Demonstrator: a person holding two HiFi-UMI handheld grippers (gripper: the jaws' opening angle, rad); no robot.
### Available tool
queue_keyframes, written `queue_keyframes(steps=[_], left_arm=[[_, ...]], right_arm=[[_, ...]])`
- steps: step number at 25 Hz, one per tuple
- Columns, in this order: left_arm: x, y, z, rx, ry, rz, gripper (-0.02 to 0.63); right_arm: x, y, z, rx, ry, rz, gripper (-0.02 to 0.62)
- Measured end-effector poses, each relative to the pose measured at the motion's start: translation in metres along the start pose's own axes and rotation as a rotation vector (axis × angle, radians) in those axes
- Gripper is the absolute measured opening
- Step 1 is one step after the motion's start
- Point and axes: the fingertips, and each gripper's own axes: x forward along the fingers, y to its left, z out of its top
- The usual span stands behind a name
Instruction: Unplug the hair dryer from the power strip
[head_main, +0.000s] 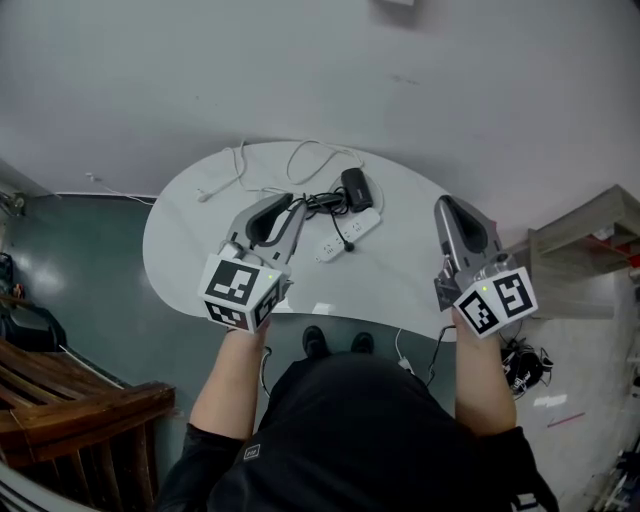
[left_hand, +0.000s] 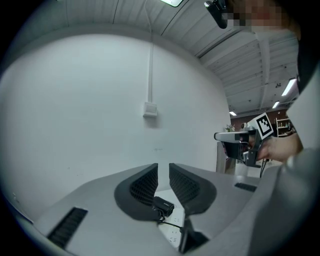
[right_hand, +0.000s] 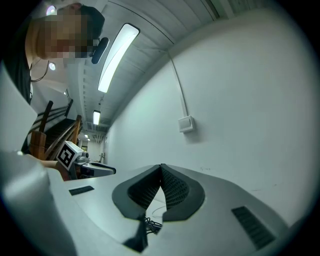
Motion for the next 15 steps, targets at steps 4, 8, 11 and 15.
queue_keyframes(steps=[4, 8, 11, 15], left_arm=[[-0.002, 0.005, 0.003, -0.005, -0.022, 0.019, 0.061], [0.003, 0.011, 0.000, -0.025, -0.029, 0.027, 0.056], [0.006, 0.018, -0.001, -0.039, -0.034, 0.041, 0.052], [0.005, 0.020, 0.001, -0.024, -0.036, 0.058, 0.051]], right_arm=[[-0.006, -0.006, -0.001, 0.011, -0.015, -0.030, 0.034], [-0.005, -0.015, -0.002, 0.015, -0.025, -0.056, 0.034], [-0.003, -0.021, -0.003, 0.016, -0.024, -0.069, 0.034], [-0.002, -0.024, 0.000, 0.002, -0.023, -0.073, 0.034]])
